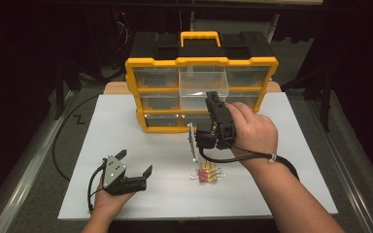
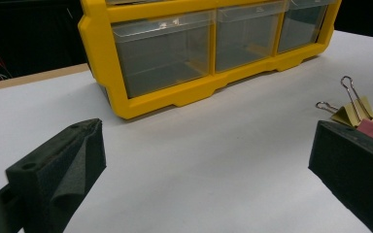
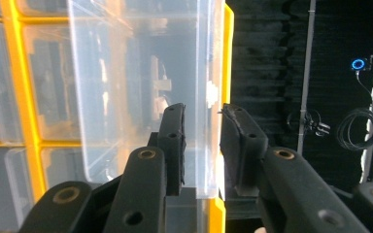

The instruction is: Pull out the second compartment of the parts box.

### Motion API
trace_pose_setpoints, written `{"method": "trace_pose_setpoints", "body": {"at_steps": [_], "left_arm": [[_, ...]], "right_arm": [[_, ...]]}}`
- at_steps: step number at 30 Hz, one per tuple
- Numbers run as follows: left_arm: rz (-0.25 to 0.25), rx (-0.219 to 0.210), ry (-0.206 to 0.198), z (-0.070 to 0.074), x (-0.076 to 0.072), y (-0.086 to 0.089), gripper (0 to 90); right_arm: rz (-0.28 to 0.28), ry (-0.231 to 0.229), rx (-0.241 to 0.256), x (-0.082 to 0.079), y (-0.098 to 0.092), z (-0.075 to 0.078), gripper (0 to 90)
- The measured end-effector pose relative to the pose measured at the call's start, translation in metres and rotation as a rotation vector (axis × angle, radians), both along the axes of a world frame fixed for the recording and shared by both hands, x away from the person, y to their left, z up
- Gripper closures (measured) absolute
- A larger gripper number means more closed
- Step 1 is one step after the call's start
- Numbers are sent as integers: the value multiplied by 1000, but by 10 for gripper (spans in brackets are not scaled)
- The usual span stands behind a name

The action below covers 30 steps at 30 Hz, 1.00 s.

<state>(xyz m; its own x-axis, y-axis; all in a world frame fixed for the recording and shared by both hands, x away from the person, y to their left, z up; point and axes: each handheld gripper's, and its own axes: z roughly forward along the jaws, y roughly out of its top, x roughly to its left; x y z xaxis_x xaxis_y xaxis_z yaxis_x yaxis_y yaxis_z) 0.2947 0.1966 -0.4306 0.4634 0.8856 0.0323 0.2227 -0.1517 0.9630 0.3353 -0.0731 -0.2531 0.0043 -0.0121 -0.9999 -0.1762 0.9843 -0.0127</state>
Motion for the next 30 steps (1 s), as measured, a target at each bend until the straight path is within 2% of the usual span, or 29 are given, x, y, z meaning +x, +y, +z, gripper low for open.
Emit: {"method": "trace_pose_setpoints", "body": {"at_steps": [8,13,19,30], "left_arm": [[0,5,4,-1,0,-1,7],[2,7,3,-1,0,-1,7],[5,4,-3,-1,0,-1,7],[18,8,-2,-1,1,0,7]], "right_arm": [[13,24,-3,-11,-12,-7,702],[24,44,-8,-15,-21,-17,685],[5,94,-1,-17,-33,-42,659],[-25,174,-15,-13,-58,-97,620]]}}
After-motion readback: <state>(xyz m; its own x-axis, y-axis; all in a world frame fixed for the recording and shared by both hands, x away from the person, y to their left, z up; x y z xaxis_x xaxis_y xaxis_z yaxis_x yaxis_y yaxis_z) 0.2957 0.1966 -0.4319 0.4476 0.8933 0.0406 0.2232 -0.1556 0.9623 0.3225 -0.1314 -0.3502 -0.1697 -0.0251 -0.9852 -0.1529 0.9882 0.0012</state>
